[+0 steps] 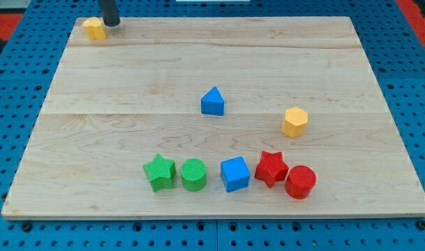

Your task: Keep the yellow heart at the top left corner of the board

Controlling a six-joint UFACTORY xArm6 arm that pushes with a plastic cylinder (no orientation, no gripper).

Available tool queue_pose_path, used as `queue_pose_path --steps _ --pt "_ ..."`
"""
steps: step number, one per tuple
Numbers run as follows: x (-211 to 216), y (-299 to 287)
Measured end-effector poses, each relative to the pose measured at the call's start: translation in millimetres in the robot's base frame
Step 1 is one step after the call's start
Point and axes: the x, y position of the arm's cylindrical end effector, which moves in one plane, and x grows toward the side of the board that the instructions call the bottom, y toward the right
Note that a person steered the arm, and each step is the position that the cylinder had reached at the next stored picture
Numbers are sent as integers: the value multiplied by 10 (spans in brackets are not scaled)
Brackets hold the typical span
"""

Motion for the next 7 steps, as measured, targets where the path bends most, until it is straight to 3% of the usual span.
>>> queue_pose_path --steps 7 --pt "139 24"
